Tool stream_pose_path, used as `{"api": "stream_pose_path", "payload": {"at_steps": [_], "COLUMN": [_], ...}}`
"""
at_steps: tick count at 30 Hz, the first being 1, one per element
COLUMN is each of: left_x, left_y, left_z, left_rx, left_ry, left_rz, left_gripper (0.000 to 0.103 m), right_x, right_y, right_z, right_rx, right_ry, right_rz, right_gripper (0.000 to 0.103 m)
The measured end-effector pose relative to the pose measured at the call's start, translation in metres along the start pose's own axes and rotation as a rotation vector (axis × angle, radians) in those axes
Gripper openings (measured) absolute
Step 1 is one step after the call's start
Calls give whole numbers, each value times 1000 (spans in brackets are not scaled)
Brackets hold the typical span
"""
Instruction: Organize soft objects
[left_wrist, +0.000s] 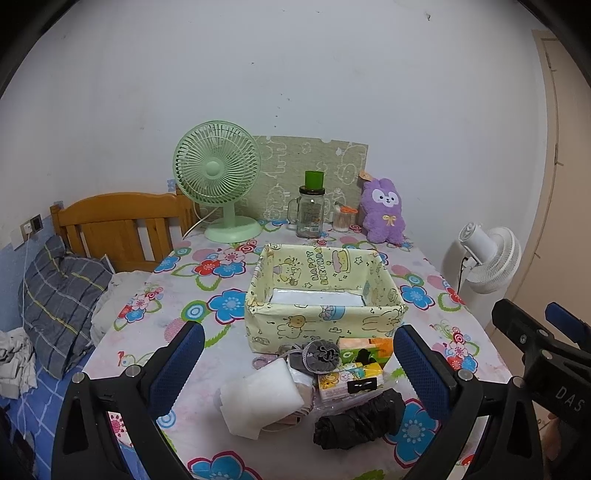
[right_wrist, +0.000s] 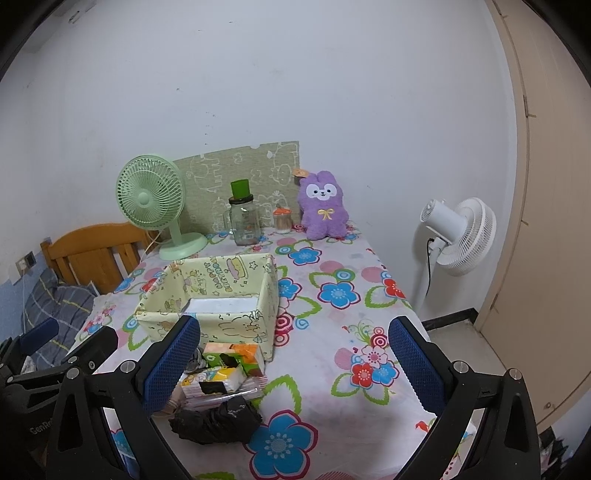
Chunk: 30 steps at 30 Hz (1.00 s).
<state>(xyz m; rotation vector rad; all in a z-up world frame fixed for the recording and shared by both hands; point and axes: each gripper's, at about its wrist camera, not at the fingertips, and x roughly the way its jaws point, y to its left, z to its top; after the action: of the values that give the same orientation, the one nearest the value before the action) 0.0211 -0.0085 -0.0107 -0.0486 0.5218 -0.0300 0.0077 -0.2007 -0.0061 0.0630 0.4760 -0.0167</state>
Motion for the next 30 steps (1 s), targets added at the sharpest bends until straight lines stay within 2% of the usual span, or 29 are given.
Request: {"api": "stream_pose_path", "payload": {"at_steps": [30], "left_x": [7], "left_y": [10], "left_z": [-3], "left_rx": [-4], "left_ry": [14], "left_rz": [-17], "left_gripper": [101], "right_x": [9], "right_y": [3], "right_z": [0], "right_rx": [-2], "right_ry": [14], "right_rz": [3], "right_gripper": [103]}}
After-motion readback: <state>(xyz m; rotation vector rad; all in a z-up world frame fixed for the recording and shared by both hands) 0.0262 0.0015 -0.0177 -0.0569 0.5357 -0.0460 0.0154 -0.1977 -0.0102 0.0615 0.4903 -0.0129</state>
